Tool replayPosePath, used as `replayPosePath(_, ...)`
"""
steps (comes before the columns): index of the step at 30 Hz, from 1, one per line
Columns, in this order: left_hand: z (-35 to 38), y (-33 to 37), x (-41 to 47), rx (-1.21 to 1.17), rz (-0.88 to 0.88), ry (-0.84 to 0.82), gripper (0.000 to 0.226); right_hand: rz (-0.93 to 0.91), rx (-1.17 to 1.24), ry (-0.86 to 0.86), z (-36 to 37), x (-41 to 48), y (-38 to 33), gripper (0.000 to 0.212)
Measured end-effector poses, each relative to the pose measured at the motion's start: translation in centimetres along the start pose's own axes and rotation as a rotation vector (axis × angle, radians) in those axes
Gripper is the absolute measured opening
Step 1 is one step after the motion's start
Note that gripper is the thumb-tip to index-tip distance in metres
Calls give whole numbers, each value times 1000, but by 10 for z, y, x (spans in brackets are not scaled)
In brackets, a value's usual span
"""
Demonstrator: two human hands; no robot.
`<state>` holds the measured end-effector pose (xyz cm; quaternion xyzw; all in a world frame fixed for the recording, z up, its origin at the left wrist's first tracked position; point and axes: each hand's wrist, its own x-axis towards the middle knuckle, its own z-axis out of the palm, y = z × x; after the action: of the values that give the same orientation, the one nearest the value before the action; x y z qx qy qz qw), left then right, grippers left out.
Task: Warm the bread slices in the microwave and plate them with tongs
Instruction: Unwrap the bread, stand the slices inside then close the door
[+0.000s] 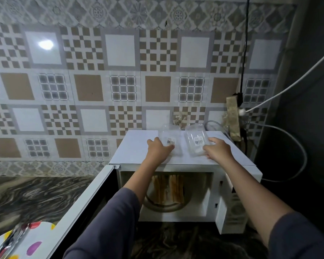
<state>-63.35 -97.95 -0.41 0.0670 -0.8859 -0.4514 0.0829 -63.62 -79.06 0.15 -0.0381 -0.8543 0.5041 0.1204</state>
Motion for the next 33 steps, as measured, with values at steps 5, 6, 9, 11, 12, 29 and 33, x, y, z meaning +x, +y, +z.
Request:
replayPosePath(5, 2, -2, 5, 122, 24, 6, 66, -48, -224, 41, 4, 1, 1, 35)
replayPosePath(6, 3, -2, 5, 114, 26, 3, 66, -43, -221, 30, 4, 0, 1, 34)
replayPosePath(9, 3, -1, -4, 84, 42, 38, 64, -50, -213, 9, 3, -1, 2, 40)
replayPosePath(11, 1, 1, -12, 59, 55, 85, 63, -36, -193, 17, 0, -5, 3, 49)
replayPosePath(12, 0, 1, -18, 47, 60, 109, 62, -28, -182, 19, -1, -8, 2, 54)
replayPosePath(29, -76, -22, -201, 27, 158, 500, 41, -254, 24, -143, 27, -144, -19, 34)
replayPosePath(33, -124, -43, -251, 18, 186, 640, 33, -351, 55, -259, 64, -196, -55, 30)
